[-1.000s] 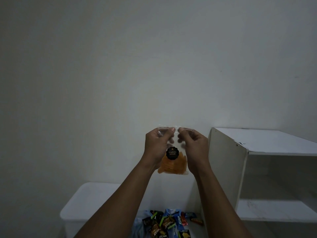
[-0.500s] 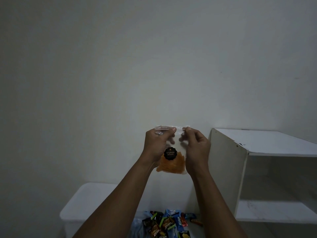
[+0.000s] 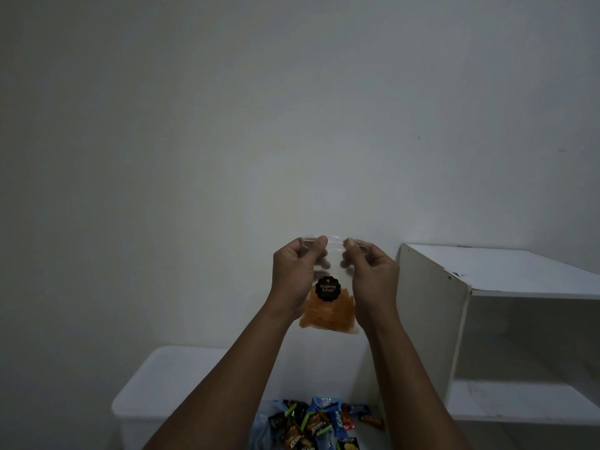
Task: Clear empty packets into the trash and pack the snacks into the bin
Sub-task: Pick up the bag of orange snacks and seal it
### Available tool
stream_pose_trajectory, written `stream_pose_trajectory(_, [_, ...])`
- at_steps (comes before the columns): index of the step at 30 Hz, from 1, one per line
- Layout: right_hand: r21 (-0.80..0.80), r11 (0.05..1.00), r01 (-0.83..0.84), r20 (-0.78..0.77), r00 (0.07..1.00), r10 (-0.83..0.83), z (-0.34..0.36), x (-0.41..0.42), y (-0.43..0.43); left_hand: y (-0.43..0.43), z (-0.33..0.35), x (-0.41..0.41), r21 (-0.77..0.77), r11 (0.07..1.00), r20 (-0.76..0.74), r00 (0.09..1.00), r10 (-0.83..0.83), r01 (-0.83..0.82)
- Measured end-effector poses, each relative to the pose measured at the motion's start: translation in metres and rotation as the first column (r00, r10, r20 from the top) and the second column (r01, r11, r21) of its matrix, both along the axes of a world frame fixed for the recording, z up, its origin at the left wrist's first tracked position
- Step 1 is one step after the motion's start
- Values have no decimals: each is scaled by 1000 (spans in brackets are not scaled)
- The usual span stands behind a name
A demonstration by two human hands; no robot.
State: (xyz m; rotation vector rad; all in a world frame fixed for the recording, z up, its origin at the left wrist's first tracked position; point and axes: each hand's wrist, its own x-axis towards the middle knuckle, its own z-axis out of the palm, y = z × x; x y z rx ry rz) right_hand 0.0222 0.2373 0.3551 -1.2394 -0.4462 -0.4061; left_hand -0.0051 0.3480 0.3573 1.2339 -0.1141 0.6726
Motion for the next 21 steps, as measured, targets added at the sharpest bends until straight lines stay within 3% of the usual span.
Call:
stream_pose_trajectory(5, [65,998,-26,-41,999,29,-2,3,-1,3,1,-1,-131,991,33,999,-4,8])
stream_pose_trajectory(8, [-1,994,-109,-38,993,108,0,2,-2,4,2,0,-76,997,38,999,-5,8])
stream_pose_trajectory(11, [-82,993,-90,-12,996,89,0,1,-1,4,2,1,-5,1000,44,999,11,-11])
stream_pose_trajectory(17, [-86,995,-51,9,999,52,-2,4,7,4,-2,3,106,990,40,995,94,-98])
stream_pose_trajectory(21, [-46,992,-116,-12,993,116,-3,4,10,7,-1,2,108,988,42,994,103,-107])
